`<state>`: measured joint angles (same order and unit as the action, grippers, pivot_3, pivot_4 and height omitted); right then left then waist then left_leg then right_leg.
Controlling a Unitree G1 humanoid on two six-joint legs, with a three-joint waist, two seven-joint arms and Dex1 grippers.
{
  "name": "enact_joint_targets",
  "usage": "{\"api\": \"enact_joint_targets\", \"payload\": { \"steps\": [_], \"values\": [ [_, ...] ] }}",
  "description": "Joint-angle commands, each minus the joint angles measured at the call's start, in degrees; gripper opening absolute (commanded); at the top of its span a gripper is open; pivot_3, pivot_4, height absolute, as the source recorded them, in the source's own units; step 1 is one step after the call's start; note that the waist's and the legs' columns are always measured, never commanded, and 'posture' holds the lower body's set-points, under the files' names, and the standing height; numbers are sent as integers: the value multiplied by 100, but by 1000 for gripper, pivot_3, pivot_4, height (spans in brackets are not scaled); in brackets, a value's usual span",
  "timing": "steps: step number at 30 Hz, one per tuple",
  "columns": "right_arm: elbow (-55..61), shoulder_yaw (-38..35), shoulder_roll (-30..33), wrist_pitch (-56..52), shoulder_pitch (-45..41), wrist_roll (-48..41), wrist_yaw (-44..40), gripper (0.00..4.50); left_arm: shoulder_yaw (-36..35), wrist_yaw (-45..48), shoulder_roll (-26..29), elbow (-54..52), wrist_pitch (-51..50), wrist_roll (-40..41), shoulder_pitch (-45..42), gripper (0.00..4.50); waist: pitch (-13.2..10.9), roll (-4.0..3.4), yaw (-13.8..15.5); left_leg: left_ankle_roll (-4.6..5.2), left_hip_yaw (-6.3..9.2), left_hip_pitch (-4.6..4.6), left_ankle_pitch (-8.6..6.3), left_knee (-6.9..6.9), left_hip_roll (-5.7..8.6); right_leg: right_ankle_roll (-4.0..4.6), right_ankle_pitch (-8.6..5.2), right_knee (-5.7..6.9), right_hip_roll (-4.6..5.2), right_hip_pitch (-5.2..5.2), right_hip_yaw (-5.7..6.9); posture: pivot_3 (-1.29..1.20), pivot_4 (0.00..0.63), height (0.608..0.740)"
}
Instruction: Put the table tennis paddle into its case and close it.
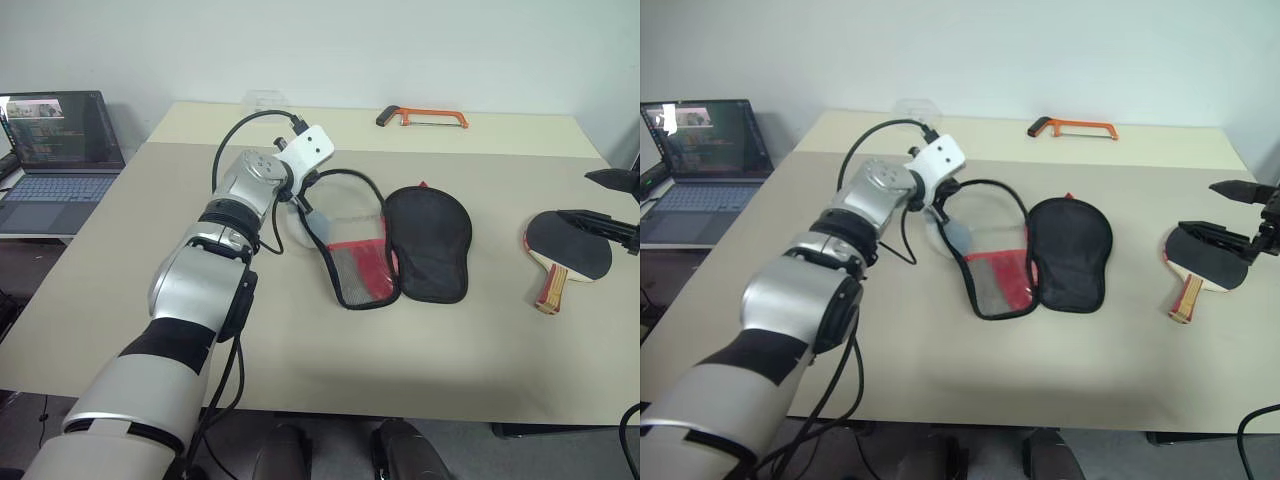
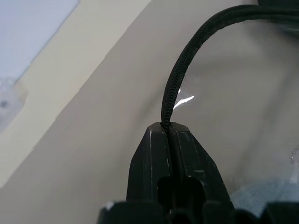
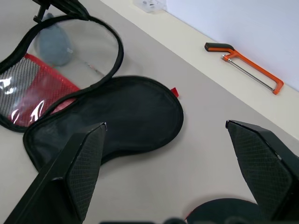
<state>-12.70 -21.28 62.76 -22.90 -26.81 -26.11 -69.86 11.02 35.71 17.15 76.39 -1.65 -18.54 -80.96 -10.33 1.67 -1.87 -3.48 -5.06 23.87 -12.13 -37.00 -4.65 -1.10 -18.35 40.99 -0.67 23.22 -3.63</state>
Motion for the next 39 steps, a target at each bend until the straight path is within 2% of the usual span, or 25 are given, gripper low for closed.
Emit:
{"api": "enact_joint_targets", "payload": {
  "steps": [1, 7, 9, 10, 12, 14, 16, 18, 21, 24, 28, 31, 39],
  "values": [
    [122, -113, 39, 21, -90, -123, 13, 4500, 1, -4, 107, -177, 78, -3, -84, 1419, 0, 0, -1, 0, 0, 0, 0, 0, 0, 0, 0, 0, 0, 0, 0, 0, 150, 740],
    [111, -34, 9, -130, -95, -61, 165, 4500, -7, -102, 251, -187, 128, -28, -108, 3536, 0, 0, -4, 0, 1, 0, 0, 0, 0, 0, 0, 0, 0, 0, 0, 0, 150, 740],
    [94, 50, -40, -266, -90, 129, 548, 4500, -40, 9, 315, -232, 157, 20, -149, 4311, 0, 0, -3, 0, 1, 0, 0, 0, 0, 0, 0, 0, 0, 0, 0, 0, 150, 740],
    [75, 98, -86, -390, -120, 244, 849, 4500, -49, 49, 361, -261, 186, 33, -171, 4484, 0, 0, -2, 0, 1, 0, 0, 0, -1, 0, 0, 1, 0, 0, 0, 0, 150, 740],
    [4, 293, -230, -952, -306, 563, 1719, 4500, -71, 370, 470, -354, 321, 96, -210, 4484, 0, 0, -18, 0, 0, 0, 0, -1, -1, 0, 0, 1, 0, 0, -2, 0, 150, 740],
    [90, 275, -510, -2040, -530, 706, 2739, 4500, -283, 892, 605, -557, 385, 397, -279, 4484, 0, 0, -2, 0, -2, -2, 0, -1, -2, 0, 0, 5, 1, 0, -4, 0, 150, 740],
    [519, 80, -977, -2995, -639, 907, 3901, 4500, -570, 1514, 789, -887, 403, 802, -329, 4484, -1, 2, -27, -4, -5, 0, 2, -1, -9, 1, 1, 5, 0, 2, -4, 0, 150, 740],
    [1107, 42, -1309, -3566, -555, 1211, 4695, 4500, -723, 2116, 952, -1281, 318, 1094, -249, 4484, -1, 1, -32, -13, -2, 3, 8, 1, -8, 1, 0, 7, 2, 6, -4, 0, 150, 740],
    [1884, -393, -2059, -4614, -762, 1282, 5578, 4500, -615, 3015, 1266, -2282, 639, 1333, 327, 4484, 4, -7, -50, -21, 4, 4, 12, 13, -9, 3, -1, 8, -3, 13, -10, 0, 150, 740],
    [2684, -493, -2769, -5337, -794, 1837, 6607, 4500, -467, 4035, 1674, -4083, 370, 1833, 1538, 4484, 31, -53, -63, -22, 4, -3, 12, 12, -9, 3, -1, 9, -1, 12, -19, 0, 150, 740],
    [3235, -809, -3575, -6024, -980, 2228, 7288, 4500, -521, 4483, 2168, -5767, -741, 2306, 2626, 4484, 27, -47, -71, -20, 13, 1, 13, -4, -13, 4, 0, 32, -4, 11, -26, 0, 150, 740],
    [3298, -916, -3899, -6165, -942, 2531, 7644, 4500, -639, 4749, 2559, -6728, -1605, 2748, 3212, 4484, 26, -40, -76, -15, 25, 3, 12, -4, -9, 5, 0, 35, -9, 11, -22, 0, 150, 740],
    [2388, -1467, -4299, -5725, -997, 2500, 7684, 4500, -743, 4229, 2744, -7452, -2245, 3027, 3577, 4484, 31, -38, -21, 8, 30, 2, -1, 0, -3, 3, 0, 22, -7, 3, -21, 0, 150, 740]
  ]
}}
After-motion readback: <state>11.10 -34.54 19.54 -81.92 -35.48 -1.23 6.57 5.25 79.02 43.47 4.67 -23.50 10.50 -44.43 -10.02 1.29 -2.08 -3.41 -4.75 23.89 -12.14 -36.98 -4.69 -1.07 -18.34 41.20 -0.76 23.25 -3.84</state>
